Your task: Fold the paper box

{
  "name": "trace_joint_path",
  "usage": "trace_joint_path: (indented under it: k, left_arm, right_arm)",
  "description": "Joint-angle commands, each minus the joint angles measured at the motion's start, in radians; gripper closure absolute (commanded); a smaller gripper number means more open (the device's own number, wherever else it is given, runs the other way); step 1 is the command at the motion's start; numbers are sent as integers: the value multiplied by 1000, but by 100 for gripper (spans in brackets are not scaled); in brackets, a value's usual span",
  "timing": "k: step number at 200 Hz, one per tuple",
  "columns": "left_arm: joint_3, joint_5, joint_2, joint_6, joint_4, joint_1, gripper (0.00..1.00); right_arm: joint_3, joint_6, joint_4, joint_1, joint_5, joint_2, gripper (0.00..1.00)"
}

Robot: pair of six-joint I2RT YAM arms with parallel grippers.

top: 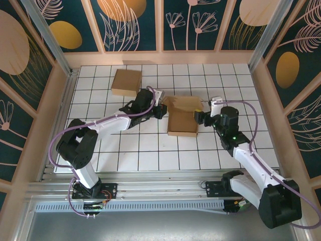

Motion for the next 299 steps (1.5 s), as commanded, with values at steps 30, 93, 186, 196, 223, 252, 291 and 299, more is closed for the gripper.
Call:
trace_joint_path:
  k: [30,93,186,196,223,252,291,299]
  left_arm:
    - [39,14,18,9,-40,-5,92]
    - [37,18,19,3,-39,-5,92]
    - [-47,13,-2,3,38,-43,93]
    - [-44,16,3,-4,37,-50,92]
    - [-31,-1,6,-7,33,-60,93]
    - [-34,-15,11,-5,22,-61,92]
    - [-70,-39,-3,-5,15,-62,92]
    - [-73,-43,-5,-3,13,-61,92]
  right_arm:
    - [43,-163,55,-8,-132,108,56]
    - [71,-82,109,-12,-98,172,89]
    - [-74,132,204,18,-65,158,100]
    - [-80,151,205,17,-67,160,100]
    - [-77,191,192,19,-46,170,100]
    - [-123,259,250,21,-65,189,100]
    - [-181,301,306,39,-54,205,100]
    - [-178,304,303,41,-57,205,100]
